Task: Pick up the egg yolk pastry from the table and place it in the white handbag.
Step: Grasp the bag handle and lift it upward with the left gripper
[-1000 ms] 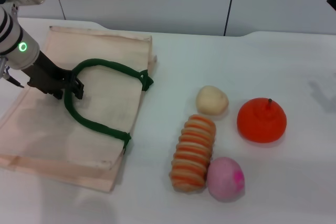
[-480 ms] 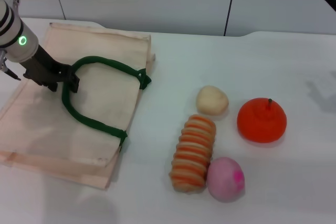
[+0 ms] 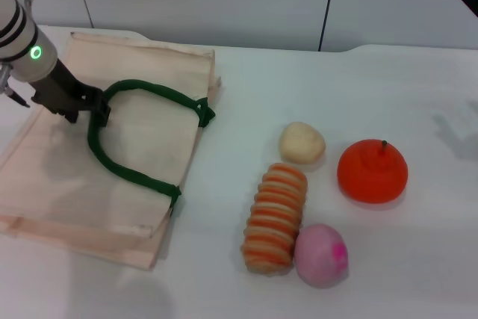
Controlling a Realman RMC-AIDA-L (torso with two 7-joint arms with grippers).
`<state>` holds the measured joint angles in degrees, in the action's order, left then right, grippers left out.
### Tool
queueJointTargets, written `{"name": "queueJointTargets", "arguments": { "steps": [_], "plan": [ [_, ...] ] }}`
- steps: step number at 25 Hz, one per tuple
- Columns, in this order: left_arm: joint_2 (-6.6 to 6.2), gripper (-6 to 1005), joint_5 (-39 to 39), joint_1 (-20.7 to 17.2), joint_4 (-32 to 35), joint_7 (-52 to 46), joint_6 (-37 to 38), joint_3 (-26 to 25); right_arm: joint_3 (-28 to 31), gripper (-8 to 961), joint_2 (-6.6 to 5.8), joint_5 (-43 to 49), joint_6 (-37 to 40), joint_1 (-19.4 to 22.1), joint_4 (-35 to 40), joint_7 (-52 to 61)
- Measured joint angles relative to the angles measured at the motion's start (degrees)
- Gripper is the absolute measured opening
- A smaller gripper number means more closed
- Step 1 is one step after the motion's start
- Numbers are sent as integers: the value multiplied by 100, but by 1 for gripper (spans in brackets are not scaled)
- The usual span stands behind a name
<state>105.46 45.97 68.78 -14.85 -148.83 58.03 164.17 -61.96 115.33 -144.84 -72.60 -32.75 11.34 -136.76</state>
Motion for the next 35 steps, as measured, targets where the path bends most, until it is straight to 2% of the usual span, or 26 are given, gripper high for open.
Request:
{"name": "queueJointTargets", "arguments": {
  "steps": [7,12,24,29,35],
  "plan": [
    [-15,569,-80,10,222,16,-161,-8,-35,879,10,0,0,-53,0,1],
    [31,570,-67,-2,344,24,-218,-9,-40,879,9,0,0,-77,0,3],
    [40,569,-24,-75,379,43,-252,-8,-8,879,15,-2,-132,-115,-17,9],
    [22,436,86,-75,490,50,-263,-8,-11,879,16,0,-132,-129,-14,9],
    [20,372,123,-76,504,64,-272,-8,-8,879,22,0,-132,-135,-10,9]
  ]
}}
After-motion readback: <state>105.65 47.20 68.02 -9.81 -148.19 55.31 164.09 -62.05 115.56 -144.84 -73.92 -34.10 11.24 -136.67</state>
